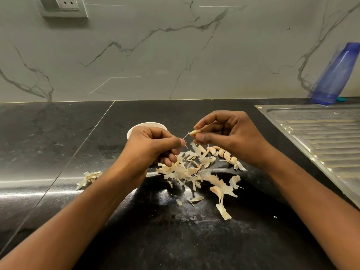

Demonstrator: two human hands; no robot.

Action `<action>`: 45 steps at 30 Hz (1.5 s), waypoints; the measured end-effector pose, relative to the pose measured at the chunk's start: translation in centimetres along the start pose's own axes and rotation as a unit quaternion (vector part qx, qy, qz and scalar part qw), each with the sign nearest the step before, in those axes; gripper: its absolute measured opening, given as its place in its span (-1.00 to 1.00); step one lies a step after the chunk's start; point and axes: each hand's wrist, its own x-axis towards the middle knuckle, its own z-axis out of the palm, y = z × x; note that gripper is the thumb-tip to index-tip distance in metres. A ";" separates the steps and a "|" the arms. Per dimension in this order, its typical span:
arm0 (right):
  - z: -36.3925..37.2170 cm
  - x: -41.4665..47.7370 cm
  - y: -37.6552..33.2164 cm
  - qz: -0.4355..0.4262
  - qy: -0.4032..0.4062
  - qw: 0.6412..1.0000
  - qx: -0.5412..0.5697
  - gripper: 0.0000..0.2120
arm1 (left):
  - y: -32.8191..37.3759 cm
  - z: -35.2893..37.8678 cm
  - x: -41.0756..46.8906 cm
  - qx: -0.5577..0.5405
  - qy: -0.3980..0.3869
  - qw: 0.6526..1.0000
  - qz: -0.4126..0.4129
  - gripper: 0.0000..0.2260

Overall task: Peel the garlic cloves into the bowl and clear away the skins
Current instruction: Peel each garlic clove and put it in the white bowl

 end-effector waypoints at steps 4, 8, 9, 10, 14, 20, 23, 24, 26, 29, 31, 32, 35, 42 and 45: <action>0.2 0.0 0.1 -0.010 -0.014 1.000 -0.016 -0.76 | -0.2 0.2 0.0 0.000 -0.020 1.000 -0.019 -0.77; 0.3 -0.1 0.1 -0.019 -0.027 0.999 -0.021 -0.76 | -0.3 0.2 0.1 -0.007 -0.019 1.000 -0.023 -0.74; 0.3 -0.1 0.1 -0.020 -0.029 0.999 -0.023 -0.76 | -0.4 0.2 0.1 -0.003 -0.018 1.000 -0.020 -0.80; 0.4 -0.1 0.0 -0.019 -0.032 0.999 -0.024 -0.76 | -0.4 0.2 0.1 0.002 -0.018 1.000 -0.016 -0.85; 0.4 -0.1 -0.1 -0.004 -0.046 0.999 -0.022 -0.74 | -0.3 0.3 0.0 0.019 -0.008 1.000 -0.004 -0.92; 0.6 -0.3 -0.2 0.044 -0.053 0.998 -0.013 -0.71 | -0.4 0.3 0.0 0.059 0.019 0.998 0.031 -0.91; 0.9 -0.1 -0.1 0.052 -0.044 0.998 -0.013 -0.77 | -0.6 0.4 0.0 0.064 0.018 0.997 0.045 -0.90; 1.0 -0.1 0.0 0.056 -0.044 0.997 -0.007 -0.78 | -0.6 0.4 0.0 0.065 0.017 0.996 0.049 -0.90; 1.1 -0.1 0.0 0.064 -0.046 0.997 0.009 -0.79 | -0.6 0.4 0.0 0.072 0.015 0.996 0.059 -0.89; 1.2 0.0 0.1 0.084 -0.046 0.994 0.044 -0.81 | -0.7 0.5 0.0 0.079 0.012 0.994 0.073 -0.90; 1.2 0.1 0.1 0.103 -0.045 0.991 0.076 -0.80 | -0.7 0.5 0.0 0.081 0.009 0.993 0.082 -0.89; 1.2 0.1 0.2 0.113 -0.046 0.988 0.096 -0.79 | -0.6 0.5 0.0 0.080 0.006 0.993 0.086 -0.89; 1.2 0.1 0.1 0.142 -0.054 0.976 0.154 -0.74 | -0.4 0.5 -0.1 0.066 0.001 0.993 0.094 -0.89; 1.2 0.1 0.0 0.194 -0.082 0.947 0.241 -0.83 | -0.3 0.4 -0.1 0.036 -0.013 0.996 0.075 -0.87; 1.3 0.1 0.1 0.201 -0.083 0.940 0.261 -0.76 | -0.2 0.3 0.0 0.027 -0.015 0.997 0.065 -0.87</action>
